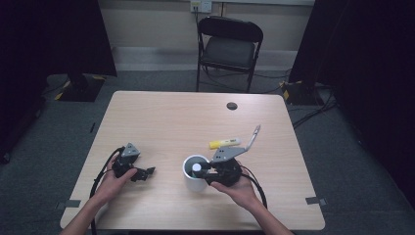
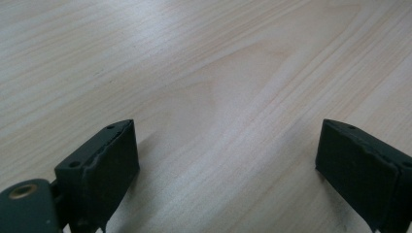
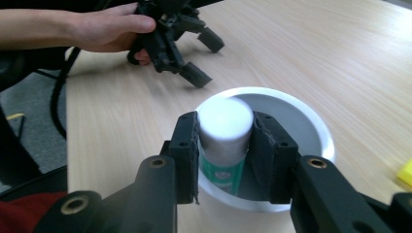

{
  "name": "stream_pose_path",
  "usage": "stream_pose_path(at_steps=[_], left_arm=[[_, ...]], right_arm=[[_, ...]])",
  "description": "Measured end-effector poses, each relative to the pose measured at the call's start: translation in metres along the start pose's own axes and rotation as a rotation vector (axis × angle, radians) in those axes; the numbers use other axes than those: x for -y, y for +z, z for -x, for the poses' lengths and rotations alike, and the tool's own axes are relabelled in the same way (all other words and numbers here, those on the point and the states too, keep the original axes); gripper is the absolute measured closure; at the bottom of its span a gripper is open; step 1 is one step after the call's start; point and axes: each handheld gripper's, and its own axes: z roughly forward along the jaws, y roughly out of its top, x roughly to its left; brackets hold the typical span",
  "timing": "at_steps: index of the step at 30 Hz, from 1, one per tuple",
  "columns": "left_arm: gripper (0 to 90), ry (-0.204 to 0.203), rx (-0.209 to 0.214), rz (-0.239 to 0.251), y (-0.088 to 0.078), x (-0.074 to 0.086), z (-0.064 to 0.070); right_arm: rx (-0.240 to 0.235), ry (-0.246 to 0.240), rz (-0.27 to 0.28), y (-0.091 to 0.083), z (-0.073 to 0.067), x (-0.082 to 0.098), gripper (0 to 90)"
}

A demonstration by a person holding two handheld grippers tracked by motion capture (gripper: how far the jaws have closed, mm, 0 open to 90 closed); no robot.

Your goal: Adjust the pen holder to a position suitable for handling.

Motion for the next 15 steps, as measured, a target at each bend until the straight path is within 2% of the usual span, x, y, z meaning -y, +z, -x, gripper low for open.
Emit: stream_pose_path(at_steps=[3,9,15], left_arm=[[7.7,0.001,0.002,-0.005,-0.0003,-0.0001,0.0000],[7.6,0.001,0.002,-0.005,-0.0003,-0.0001,0.0000],[7.6,0.000,0.002,-0.001,0.0000,0.0000,0.0001]], right_arm=[[-0.025,-0.006,0.004,-0.0010,-0.0026,-0.0027,63.4],[-0.035,0.003,0.011,-0.0013,-0.0016,-0.0034,63.4],[-0.021,0.013,0.036,-0.0064,0.0029,-0.0066,63.7]])
